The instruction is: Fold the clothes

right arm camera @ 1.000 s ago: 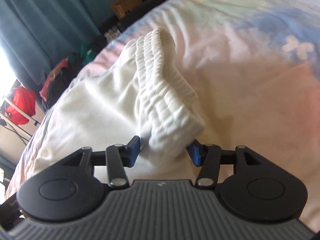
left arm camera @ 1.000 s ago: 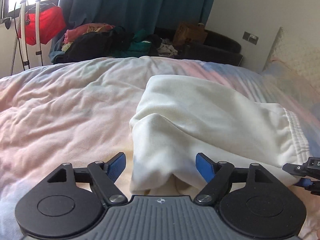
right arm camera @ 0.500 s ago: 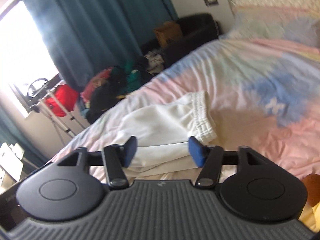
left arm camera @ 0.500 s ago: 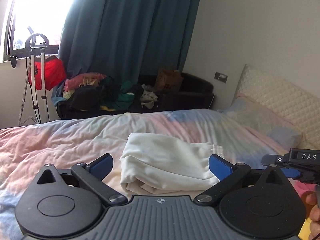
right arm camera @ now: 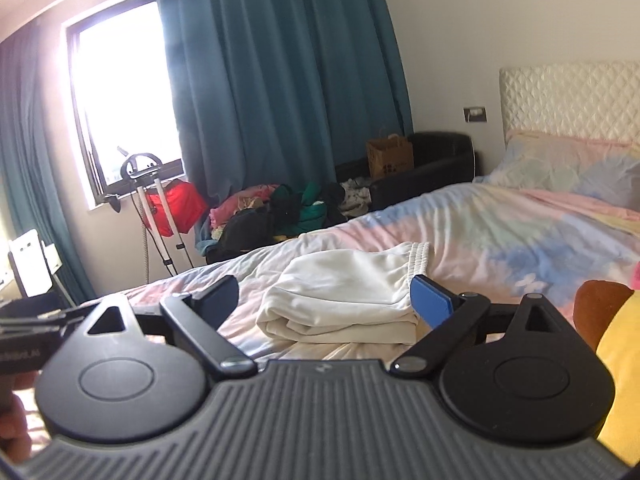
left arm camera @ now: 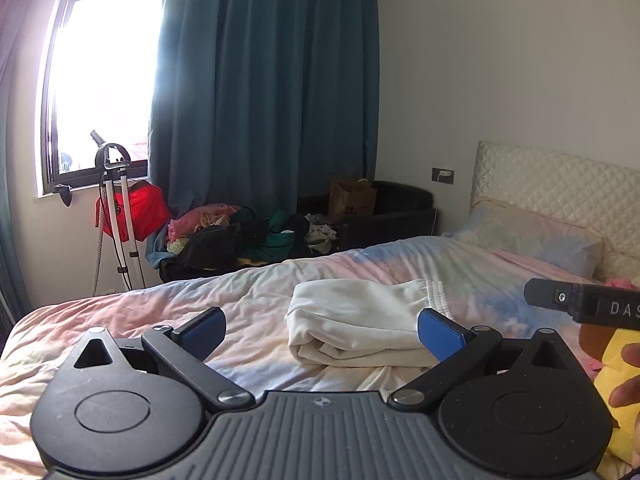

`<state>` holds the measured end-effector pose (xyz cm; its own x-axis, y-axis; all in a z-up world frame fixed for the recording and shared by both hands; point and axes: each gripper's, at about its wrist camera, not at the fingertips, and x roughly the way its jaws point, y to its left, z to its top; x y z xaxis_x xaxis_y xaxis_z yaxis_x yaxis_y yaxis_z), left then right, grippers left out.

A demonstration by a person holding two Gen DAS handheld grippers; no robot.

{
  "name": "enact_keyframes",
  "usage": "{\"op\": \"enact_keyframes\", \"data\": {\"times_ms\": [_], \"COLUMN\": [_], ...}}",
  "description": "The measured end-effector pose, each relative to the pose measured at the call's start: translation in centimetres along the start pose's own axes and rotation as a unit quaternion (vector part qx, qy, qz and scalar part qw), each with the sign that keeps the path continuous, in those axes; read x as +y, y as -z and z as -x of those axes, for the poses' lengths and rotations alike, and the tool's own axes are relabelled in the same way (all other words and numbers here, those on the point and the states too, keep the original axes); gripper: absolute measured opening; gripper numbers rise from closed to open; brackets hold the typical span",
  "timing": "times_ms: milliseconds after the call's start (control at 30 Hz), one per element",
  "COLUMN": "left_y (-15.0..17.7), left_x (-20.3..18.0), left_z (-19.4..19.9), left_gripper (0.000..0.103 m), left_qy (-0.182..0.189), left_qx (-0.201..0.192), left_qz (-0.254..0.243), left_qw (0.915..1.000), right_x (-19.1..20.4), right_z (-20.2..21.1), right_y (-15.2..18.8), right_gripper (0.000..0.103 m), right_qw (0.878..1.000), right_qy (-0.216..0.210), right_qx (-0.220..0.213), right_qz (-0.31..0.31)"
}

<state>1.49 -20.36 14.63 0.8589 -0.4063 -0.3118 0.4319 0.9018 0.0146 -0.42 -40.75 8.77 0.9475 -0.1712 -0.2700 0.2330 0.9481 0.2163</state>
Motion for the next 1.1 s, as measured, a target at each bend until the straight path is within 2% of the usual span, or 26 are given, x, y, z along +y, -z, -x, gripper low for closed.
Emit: {"op": "enact_keyframes", "data": {"times_ms": [167,300,467,633,833,1100], "left_y": [3.4,5.6,7.1,7.6,8.0,8.3], "left_x": [0.6,0.9,1.9,2.3,2.8,2.6], "left_z": [1.1,1.2,1.1,0.9,0.7,0.4], "left_gripper": [0.103,0.103,0.103,0.103,0.103,0.103], "left_qy": [-0.016,-0.035,-0.029,-0.034,-0.034,-0.029], "left_qx": [-0.012,-0.013,-0.003,-0.005,-0.002,0.007], "left_qz": [0.011,0.006,0.017,0.020,0.028,0.029], "left_qw": [0.9997,0.9993,0.9994,0.9992,0.9990,0.9991], "right_x": [1.0,1.5,1.2,1.3,2.0,1.6], "right_z": [0.5,0.0,-0.9,-1.2,-1.8,-1.8], "right_y": [3.7,6.5,8.7,9.7,10.1,10.0], "right_gripper": [0.094,0.094,0.094,0.094,0.094,0.094], "right_qw": [0.999,0.998,0.999,0.998,0.997,0.997], "right_qy": [-0.004,0.004,0.023,0.050,0.057,0.062], "right_qx": [-0.035,-0.032,-0.013,-0.025,-0.018,-0.012], "right_qz": [0.033,0.049,0.036,0.029,0.049,0.036]}}
